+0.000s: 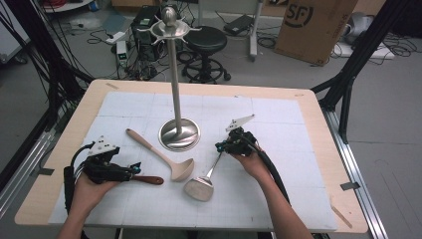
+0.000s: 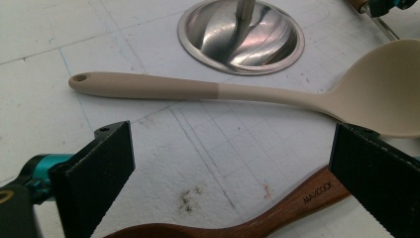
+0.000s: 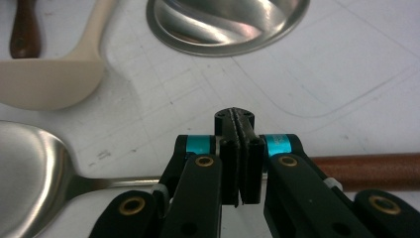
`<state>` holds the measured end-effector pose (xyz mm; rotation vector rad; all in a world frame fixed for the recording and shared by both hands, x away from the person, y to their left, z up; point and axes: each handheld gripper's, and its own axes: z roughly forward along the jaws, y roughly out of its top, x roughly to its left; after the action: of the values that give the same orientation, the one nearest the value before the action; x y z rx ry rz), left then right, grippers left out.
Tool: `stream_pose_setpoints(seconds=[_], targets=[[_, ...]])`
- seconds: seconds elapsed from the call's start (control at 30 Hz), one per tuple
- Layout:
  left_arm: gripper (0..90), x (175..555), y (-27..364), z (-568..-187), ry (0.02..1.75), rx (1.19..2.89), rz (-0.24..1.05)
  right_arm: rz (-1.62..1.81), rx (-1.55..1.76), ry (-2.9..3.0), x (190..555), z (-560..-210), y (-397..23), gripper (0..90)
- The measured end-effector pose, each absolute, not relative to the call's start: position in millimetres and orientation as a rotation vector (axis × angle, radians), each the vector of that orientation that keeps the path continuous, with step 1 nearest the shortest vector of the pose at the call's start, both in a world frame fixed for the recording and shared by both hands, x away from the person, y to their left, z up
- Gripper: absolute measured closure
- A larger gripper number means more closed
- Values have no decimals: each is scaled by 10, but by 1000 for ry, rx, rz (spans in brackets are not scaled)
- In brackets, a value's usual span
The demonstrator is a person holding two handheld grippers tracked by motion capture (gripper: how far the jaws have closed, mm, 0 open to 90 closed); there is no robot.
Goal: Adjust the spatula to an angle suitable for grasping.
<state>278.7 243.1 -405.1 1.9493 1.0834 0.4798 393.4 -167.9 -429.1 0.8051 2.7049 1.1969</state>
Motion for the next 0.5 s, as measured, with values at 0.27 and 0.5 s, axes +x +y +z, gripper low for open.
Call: stream_pose_setpoints(seconds=[0.27,0.5], targets=[[45,2790,2420,-4052,1081,1954,480,1154,839,2711,3968,-4350,-1686,894],[45,2787,2428,-4052,1083,1951,481,1139,842,2718,3973,-4348,-1714,894]])
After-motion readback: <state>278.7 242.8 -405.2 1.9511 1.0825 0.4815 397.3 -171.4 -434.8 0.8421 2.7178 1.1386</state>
